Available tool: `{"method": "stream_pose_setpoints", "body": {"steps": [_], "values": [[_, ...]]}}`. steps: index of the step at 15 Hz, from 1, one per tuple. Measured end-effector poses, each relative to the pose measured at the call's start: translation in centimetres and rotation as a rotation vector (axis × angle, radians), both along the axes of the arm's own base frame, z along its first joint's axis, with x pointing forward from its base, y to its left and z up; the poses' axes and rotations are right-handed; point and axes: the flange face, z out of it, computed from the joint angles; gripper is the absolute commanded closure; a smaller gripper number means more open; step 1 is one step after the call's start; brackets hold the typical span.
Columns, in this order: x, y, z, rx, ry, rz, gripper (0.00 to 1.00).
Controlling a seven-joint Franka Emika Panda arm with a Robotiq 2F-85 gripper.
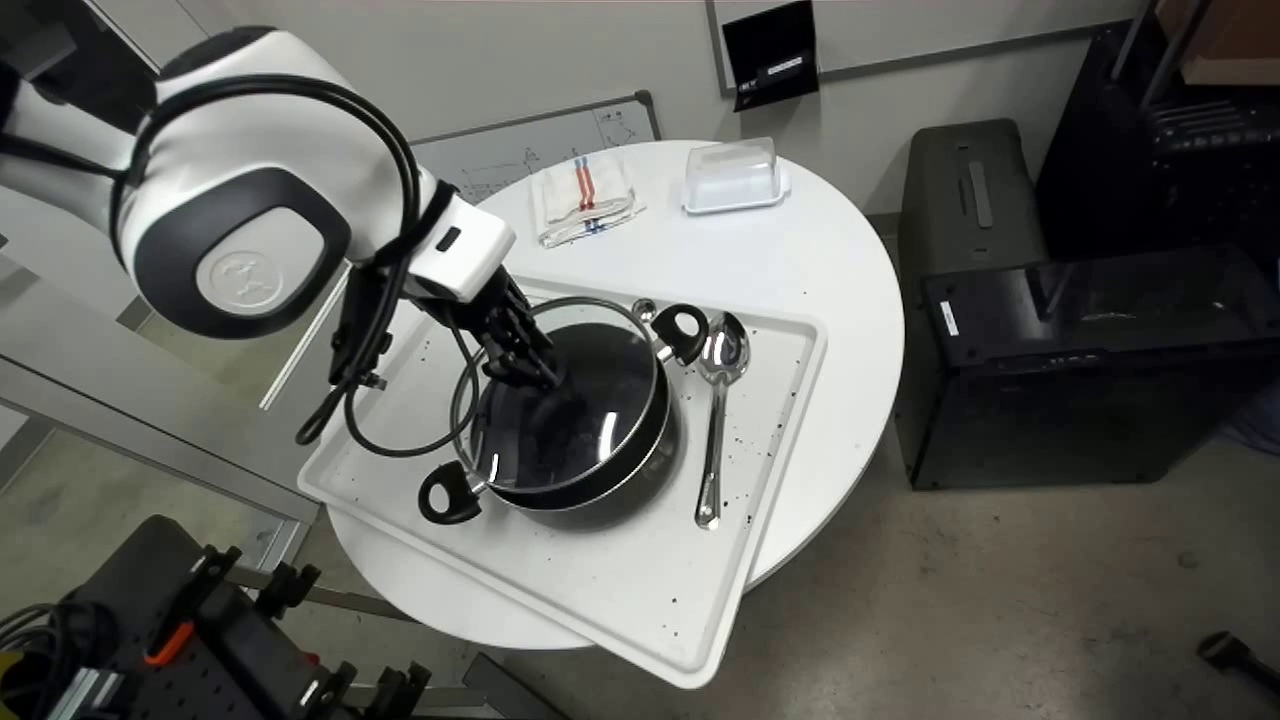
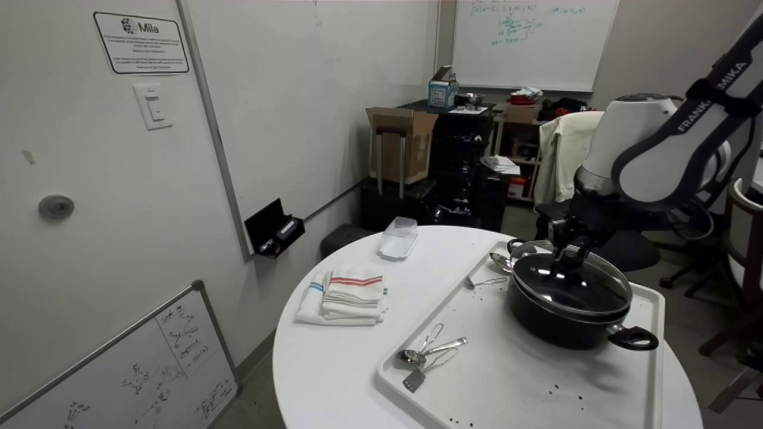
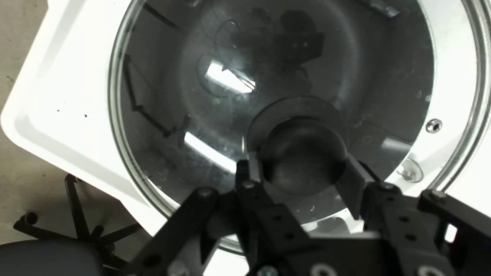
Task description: Uncover the pot
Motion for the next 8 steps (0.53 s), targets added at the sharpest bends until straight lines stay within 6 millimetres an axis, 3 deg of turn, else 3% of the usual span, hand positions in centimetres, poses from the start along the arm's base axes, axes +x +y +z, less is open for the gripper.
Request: {"method": "stream_pose_setpoints", "body": {"steps": [4, 8], "values": [[-0.5, 1.3, 1.4, 0.012, -0.014, 0.024, 0.75], [-1.1, 4.4, 1.5, 0.016, -0.003, 0.094, 0.75]]}}
